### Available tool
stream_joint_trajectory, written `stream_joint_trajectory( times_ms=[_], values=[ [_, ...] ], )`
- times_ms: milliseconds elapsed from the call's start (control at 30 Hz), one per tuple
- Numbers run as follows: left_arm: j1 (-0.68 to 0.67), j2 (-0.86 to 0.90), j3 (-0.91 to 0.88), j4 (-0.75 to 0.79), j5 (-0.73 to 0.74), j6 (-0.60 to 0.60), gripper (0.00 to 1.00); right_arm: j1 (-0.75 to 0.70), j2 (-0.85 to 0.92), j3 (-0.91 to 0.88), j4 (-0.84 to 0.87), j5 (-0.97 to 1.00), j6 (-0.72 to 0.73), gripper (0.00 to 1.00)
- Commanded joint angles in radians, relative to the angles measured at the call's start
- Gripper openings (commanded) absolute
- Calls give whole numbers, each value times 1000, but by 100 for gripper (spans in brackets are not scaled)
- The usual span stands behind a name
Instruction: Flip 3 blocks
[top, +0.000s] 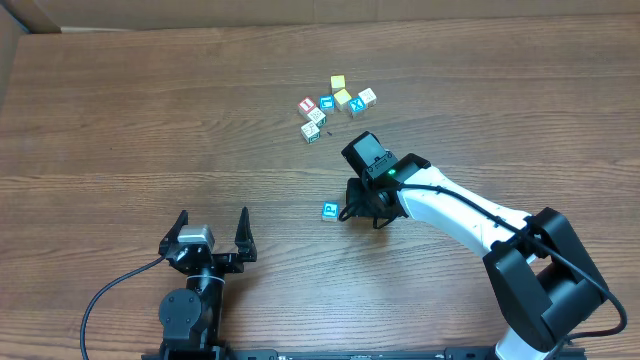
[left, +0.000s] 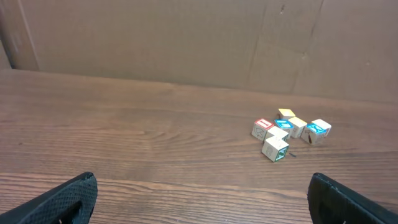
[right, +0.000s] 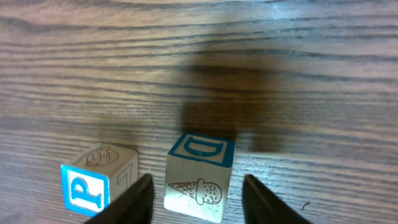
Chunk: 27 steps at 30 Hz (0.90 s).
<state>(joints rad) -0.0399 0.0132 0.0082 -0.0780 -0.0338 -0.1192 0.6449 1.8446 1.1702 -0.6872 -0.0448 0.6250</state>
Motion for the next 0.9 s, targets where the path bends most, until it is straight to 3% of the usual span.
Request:
stream_joint_trajectory(
  times_ms=[0,100,267,567,700,733,800,867],
  values=[
    [-6,-9,-3,2,8,22,100,7,-18,-8,8,22,0,49],
    [-6,-9,-3,2,8,22,100,19,-17,-32,36,44,0,45],
    [-6,-9,-3,2,8,22,100,23,-18,-44,48,40,30,27],
    [-6,-9,-3,2,8,22,100,-1,-95,222,-272,-32,29,28],
    [-6,-9,-3,2,8,22,100,9,-103,255,-347,-55,30,25],
    [-6,-9,-3,2,8,22,100,13,-99,248,-360,-54,30,32],
    [-6,-9,-3,2,8,22,100,20,-94,231,-365,-54,30,69],
    [-6,-9,-3,2,8,22,100,27,-89,210,-357,-54,30,80]
  ],
)
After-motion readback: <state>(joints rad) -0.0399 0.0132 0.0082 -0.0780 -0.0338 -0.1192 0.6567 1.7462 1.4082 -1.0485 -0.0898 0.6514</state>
